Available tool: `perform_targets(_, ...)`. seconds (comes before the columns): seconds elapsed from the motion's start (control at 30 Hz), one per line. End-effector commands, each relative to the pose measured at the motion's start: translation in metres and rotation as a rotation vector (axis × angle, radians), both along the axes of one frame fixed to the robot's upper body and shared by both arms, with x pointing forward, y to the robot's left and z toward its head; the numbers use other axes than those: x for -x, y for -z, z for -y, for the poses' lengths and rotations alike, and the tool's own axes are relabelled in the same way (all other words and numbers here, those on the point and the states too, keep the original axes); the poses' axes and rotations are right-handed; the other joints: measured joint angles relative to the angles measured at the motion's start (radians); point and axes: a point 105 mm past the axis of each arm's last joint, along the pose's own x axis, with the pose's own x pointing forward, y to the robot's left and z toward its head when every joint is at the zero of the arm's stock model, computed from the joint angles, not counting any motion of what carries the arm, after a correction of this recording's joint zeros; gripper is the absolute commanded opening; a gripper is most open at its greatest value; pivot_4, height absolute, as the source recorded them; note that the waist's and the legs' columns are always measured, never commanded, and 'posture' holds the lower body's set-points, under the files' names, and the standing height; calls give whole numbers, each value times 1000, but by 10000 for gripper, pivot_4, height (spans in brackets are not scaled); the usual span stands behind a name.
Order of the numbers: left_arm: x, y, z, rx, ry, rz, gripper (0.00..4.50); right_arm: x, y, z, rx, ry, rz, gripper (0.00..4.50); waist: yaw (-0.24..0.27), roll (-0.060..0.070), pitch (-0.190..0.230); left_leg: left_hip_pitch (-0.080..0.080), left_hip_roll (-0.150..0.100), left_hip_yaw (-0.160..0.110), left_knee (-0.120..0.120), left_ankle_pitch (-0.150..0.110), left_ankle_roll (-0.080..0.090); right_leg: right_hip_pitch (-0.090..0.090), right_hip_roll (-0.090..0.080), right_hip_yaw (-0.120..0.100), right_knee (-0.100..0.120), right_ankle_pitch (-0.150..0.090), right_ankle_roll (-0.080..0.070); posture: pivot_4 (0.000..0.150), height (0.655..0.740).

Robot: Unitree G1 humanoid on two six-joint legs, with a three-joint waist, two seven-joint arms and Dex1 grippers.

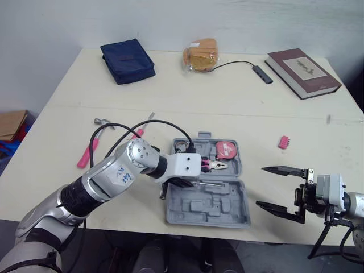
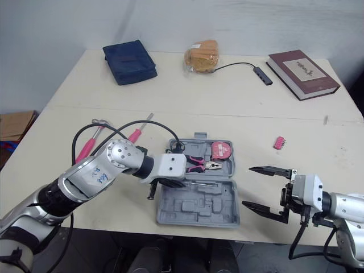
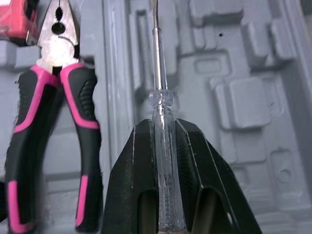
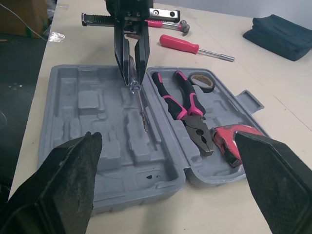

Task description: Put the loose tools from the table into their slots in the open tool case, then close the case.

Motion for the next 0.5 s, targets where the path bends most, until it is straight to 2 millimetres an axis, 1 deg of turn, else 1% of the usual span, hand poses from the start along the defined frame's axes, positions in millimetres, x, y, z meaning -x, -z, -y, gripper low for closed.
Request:
perform_targets(0.03, -3, -4, 2, -16, -5, 31, 71, 2, -4, -6, -12, -9, 25, 45000, 0, 0, 0, 0, 0, 0, 0, 0, 0, 0, 0, 0, 0, 0, 0, 1500, 7400)
perform_targets(0.27, -5, -3, 4, -16, -34, 30, 71, -1, -7, -10, -25, -10, 48, 45000, 0, 0, 0, 0, 0, 0, 0, 0, 0, 0, 0, 0, 0, 0, 0, 1500, 7400)
perform_targets(0.5, -7, 4, 7, -32, -51, 4, 71, -1, -8, -11, -26, -14, 51, 45000, 1, 0, 0, 0, 0, 0, 1, 0, 1, 0, 0, 0, 1, 0, 0, 1500, 7400)
